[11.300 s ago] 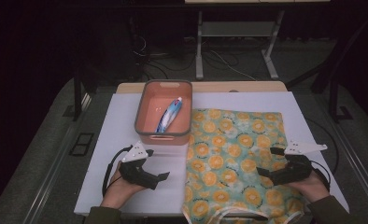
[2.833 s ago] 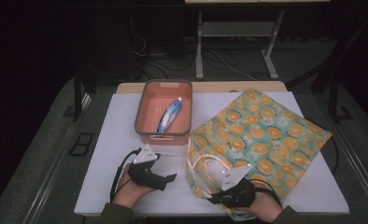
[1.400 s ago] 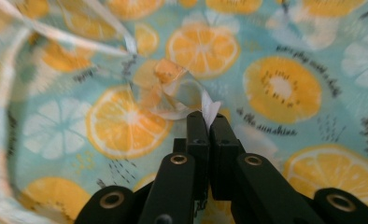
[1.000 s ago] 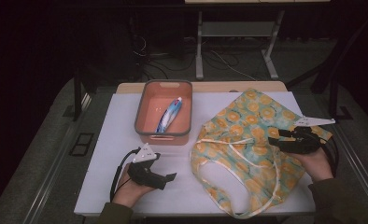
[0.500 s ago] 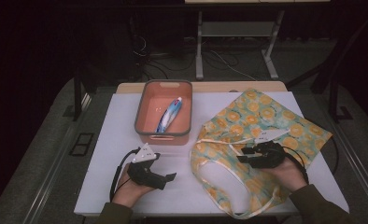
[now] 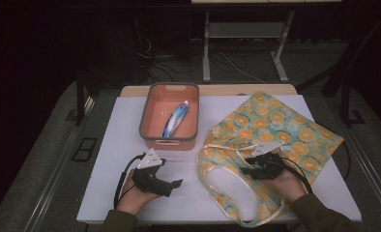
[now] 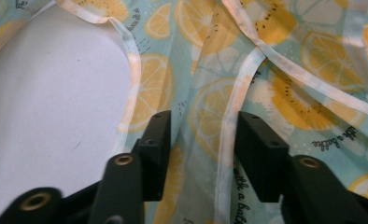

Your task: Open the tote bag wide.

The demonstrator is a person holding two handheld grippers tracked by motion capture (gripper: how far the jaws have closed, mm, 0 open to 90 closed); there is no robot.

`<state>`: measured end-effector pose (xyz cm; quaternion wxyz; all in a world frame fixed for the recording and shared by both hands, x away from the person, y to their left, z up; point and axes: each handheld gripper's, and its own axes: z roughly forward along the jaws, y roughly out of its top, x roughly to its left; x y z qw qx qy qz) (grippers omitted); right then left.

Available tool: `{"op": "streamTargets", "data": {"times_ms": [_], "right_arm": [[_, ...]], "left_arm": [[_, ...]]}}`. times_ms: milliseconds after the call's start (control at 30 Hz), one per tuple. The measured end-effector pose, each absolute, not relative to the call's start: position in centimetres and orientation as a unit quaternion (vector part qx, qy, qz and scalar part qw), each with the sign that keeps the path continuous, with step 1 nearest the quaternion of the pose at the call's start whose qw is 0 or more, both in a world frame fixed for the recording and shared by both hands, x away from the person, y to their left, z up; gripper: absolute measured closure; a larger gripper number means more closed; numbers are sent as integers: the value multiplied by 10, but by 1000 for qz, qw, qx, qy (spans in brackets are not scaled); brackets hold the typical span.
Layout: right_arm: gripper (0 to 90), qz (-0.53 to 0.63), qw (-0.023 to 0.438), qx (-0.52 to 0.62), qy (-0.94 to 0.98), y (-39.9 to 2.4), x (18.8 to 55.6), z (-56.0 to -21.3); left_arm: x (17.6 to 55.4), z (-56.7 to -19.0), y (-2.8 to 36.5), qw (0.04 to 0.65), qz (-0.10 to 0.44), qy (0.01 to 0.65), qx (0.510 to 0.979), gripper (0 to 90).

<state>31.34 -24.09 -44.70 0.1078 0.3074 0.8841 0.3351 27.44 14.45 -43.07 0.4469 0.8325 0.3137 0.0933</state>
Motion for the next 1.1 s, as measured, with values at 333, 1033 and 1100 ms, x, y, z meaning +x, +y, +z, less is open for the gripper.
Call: {"op": "streamTargets", "data": {"times_ms": [333, 1033, 1100], "right_arm": [[892, 344, 104, 306, 882, -245, 315, -447], [893, 423, 122, 363, 821, -293, 339, -414], [893, 430, 125, 370, 814, -298, 343, -412]], "left_arm": [[274, -430, 145, 447, 94, 312, 833, 29], [274, -431, 143, 444, 90, 311, 835, 33], [274, -431, 144, 445, 91, 311, 835, 33]]}}
